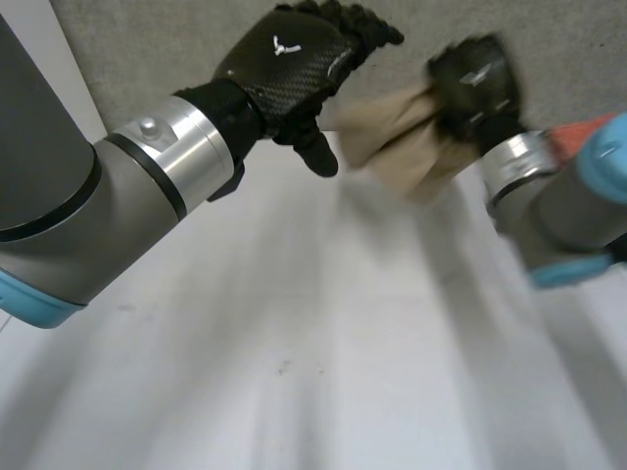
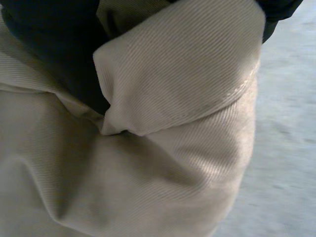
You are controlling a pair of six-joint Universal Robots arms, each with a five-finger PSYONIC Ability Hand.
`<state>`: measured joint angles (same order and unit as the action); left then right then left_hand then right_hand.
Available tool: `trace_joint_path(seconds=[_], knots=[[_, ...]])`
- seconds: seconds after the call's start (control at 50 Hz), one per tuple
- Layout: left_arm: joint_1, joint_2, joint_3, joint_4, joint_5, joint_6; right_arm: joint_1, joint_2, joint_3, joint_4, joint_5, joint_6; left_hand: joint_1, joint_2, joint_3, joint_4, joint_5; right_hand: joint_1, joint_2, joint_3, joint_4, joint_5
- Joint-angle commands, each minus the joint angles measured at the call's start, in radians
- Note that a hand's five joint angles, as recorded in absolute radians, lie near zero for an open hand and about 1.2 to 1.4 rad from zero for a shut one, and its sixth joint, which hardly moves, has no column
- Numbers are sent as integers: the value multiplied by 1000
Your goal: Fold the laundry.
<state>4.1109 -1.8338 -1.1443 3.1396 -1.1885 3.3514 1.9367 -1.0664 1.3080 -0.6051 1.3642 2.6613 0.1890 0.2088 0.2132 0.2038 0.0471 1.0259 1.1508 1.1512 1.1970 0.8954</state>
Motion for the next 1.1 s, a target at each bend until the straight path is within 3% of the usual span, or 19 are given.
trace_joint_path(seconds=[0.02, 0.12, 0.28, 0.36, 0.46, 0.52, 0.54, 0.56, 0.58, 0.66, 0.74, 0.96, 1.1], knots=[[-6, 18, -9, 17, -13, -18, -290, -41, -116, 1, -106, 146, 24, 5, 0, 10, -8, 370, 246, 245, 199, 326], [-12, 19, -25, 17, -13, -18, -488, 26, -182, 4, -262, 239, 24, 5, 0, 10, -8, 370, 246, 245, 199, 326], [-17, 18, -49, 17, -11, -20, -672, 215, -234, -25, -457, 266, 24, 5, 0, 10, -8, 370, 246, 245, 199, 326], [-23, 11, -51, 17, -11, -21, -726, 321, -236, -31, -565, 252, 24, 5, 0, 10, -8, 370, 246, 245, 199, 326], [-40, 7, -51, 17, -11, -21, -734, 356, -211, -36, -597, 232, 24, 5, 0, 10, -8, 370, 246, 245, 199, 326], [-52, 7, -49, 17, -11, -20, -733, 338, -193, -33, -573, 224, 24, 5, 0, 10, -8, 370, 246, 245, 199, 326], [-55, 8, -48, 17, -11, -20, -731, 323, -188, -32, -559, 224, 24, 5, 0, 10, -8, 229, 104, 104, 58, 185], [-57, 10, -48, 17, -10, -20, -731, 309, -184, -30, -547, 224, 24, 5, 0, 10, -8, -86, -211, -212, -257, -130], [-58, 10, -48, 19, -10, -18, -728, 269, -178, -19, -507, 224, 24, 5, 0, 10, -8, -851, -976, -977, -1022, -895], [-60, 16, -45, 20, -10, -20, -726, 185, -148, 1, -374, 233, 24, 5, 0, 10, -8, -851, -976, -977, -1022, -895], [-63, 21, -45, 20, -10, -21, -726, 116, -135, 48, -306, 233, 24, 5, 0, 10, -8, -851, -976, -977, -1022, -895], [-103, 24, -48, 17, -11, -27, -736, 30, -131, 327, -252, 220, 22, 2, -3, 7, -11, -851, -976, -977, -1022, -895], [-104, 39, -40, 20, -10, -52, -762, -78, -144, 453, 34, 125, 19, -1, -6, 4, -14, -851, -976, -977, -1022, -895]])
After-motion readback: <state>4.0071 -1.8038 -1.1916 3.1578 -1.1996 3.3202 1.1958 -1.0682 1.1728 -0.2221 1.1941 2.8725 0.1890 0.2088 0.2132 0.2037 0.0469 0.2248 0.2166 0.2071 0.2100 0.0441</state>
